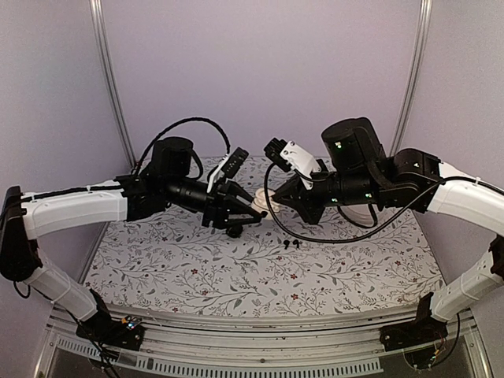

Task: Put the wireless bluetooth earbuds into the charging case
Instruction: Pass from the right arm to the left

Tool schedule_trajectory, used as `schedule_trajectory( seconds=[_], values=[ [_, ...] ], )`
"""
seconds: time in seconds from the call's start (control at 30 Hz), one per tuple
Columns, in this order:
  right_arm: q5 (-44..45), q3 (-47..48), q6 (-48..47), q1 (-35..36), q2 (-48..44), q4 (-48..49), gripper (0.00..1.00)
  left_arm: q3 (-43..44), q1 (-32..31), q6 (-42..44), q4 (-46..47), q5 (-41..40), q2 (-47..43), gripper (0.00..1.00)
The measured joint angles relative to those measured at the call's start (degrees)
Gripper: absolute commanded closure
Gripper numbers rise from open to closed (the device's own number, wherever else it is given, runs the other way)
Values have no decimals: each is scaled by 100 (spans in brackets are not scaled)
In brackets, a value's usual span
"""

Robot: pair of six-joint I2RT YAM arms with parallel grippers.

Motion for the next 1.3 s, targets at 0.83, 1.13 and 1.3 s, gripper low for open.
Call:
schedule_trajectory(
  seconds=[0.83, 1.13, 1.3],
  values=[
    [-428, -4, 179, -162, -13, 9, 70, -4, -144, 79, 0, -367, -166, 100],
    [-1436, -389, 520, -529, -249, 540, 41, -671, -382, 234, 710, -962, -627, 100],
    [-1792, -745, 839, -575, -345, 863, 31, -997, -385, 201, 1134, -1252, -686, 100]
  ],
)
